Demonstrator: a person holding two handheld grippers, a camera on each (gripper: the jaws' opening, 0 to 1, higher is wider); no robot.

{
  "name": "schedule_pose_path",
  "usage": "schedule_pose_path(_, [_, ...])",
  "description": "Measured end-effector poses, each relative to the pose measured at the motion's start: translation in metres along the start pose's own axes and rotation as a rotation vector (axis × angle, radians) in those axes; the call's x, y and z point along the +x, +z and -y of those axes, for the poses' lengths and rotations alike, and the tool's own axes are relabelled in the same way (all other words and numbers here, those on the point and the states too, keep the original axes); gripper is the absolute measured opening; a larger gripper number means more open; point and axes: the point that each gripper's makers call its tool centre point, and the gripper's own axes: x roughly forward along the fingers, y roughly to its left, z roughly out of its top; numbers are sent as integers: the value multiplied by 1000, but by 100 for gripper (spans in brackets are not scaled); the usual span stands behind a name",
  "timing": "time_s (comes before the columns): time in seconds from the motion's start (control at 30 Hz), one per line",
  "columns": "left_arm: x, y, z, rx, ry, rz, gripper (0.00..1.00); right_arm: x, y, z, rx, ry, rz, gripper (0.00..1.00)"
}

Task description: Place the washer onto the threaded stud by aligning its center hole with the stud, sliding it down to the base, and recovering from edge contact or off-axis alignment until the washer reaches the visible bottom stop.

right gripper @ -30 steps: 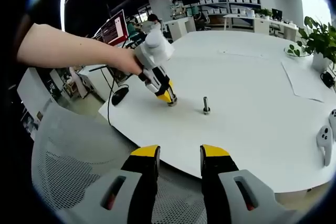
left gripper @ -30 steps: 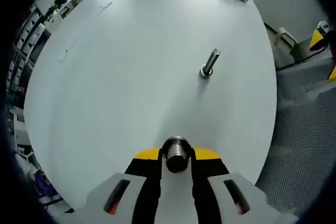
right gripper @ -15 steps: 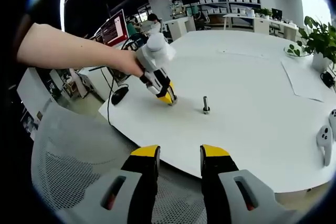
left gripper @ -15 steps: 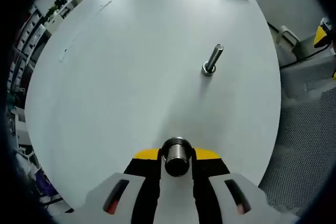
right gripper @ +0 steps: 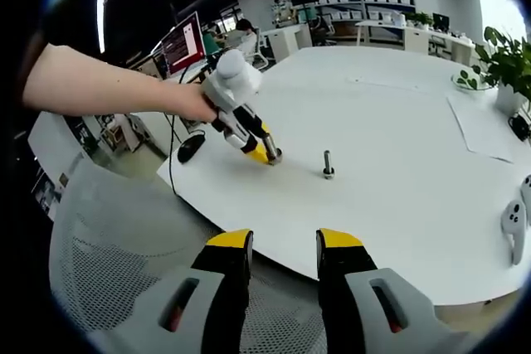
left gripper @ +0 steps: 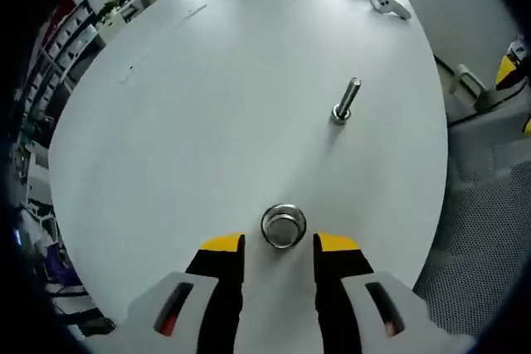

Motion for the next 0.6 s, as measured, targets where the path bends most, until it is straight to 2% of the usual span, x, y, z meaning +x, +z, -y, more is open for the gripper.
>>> schedule_pose_path(0.17, [-12,-9,0,-74,6,26,33,0,0,-1,-6,7,-2,33])
schedule_pose_path(0.27, [-23,-12,2,-136,15,80,33,1,-1,-2,-10,10,-5,33])
schedule_pose_path(0.33, [-29,-18,4,-159,19,96,33,1,-1,-2,-12,11,-5,33])
schedule_pose_path(0.47, [-38,-27,13,-167,28,107,33,1,0,-3,-17,12,-4,33])
schedule_pose_path(0.6, [-49,-31,16,-204,40,144,34,1,-1,-5,-27,19,-9,33])
